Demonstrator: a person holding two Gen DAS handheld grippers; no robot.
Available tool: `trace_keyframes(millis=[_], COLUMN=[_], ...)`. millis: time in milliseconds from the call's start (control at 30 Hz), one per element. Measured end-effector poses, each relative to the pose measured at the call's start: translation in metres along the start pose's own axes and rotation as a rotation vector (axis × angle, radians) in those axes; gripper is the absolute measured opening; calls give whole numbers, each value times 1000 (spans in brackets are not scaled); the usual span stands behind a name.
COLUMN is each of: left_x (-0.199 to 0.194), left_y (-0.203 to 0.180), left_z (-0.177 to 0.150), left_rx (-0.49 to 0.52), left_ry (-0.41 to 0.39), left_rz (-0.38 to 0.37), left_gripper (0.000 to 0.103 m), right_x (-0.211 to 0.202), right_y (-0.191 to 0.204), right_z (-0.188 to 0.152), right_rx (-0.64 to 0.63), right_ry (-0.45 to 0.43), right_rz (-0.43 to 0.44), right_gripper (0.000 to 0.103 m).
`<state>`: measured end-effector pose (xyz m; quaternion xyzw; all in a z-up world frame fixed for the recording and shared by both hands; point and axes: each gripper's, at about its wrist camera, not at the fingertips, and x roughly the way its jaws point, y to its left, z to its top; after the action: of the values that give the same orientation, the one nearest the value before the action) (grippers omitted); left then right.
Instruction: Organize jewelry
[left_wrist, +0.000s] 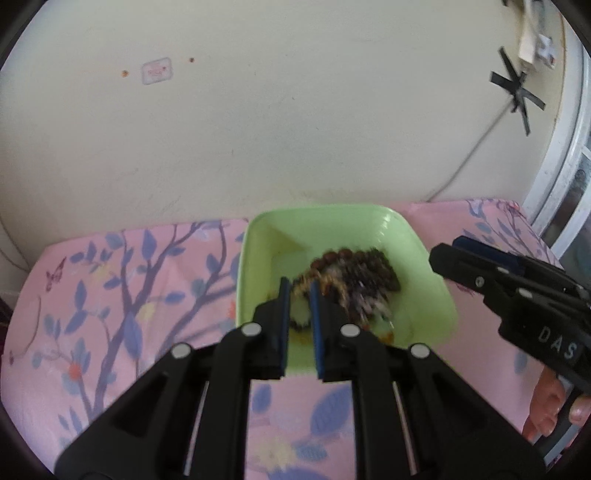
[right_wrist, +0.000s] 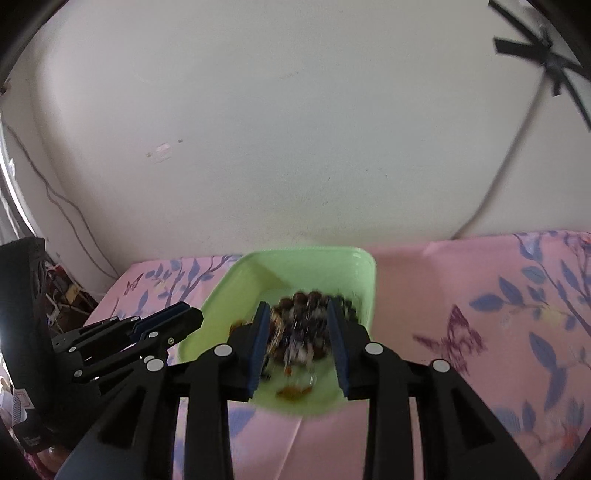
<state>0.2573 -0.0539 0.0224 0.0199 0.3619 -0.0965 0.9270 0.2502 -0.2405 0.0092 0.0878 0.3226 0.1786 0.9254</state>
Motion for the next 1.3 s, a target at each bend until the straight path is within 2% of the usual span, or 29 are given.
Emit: trace_keyframes(millis=[133, 333, 467, 633, 700, 800, 933, 1000, 1100, 1300], left_x=[-22, -50, -68, -90, -97, -103, -105, -108, -112, -117], left_y=[-6, -9, -8, -14, -16, -17, -18, -20, -22, -22], left_z=[-27, -70, -91, -115, -122, -130, -138, -141, -143, -146], left_rx=[-13, -36, -46, -23, -19, -12, -20, -21, -14, -11], left_ry=[-5, 22, 4, -19, -26, -26, -9, -15, -24, -31], left_rz=[6, 17, 56, 89, 97, 106, 108, 121, 134, 133], left_gripper=[10, 11, 44, 45, 54, 56, 61, 70, 75, 79], right_x=[-32, -57, -68, -83, -86, -92, -100, -102, -107, -112], right_y=[13, 32, 42, 47, 44, 42, 45, 46, 49, 53], right_z=[-34, -80, -108, -133, -141, -150, -158, -159, -160, -161], right_rx=[-29, -49, -33, -14, 14, 35, 39, 34, 29, 21], right_ry=[-15, -3, 3, 16, 27, 28, 30, 28, 18, 12], right_rz=[-35, -52, -54, -67, -67, -75, -78, -77, -76, -71], right_gripper=[6, 11, 11, 11, 11, 11, 11, 11, 11, 11])
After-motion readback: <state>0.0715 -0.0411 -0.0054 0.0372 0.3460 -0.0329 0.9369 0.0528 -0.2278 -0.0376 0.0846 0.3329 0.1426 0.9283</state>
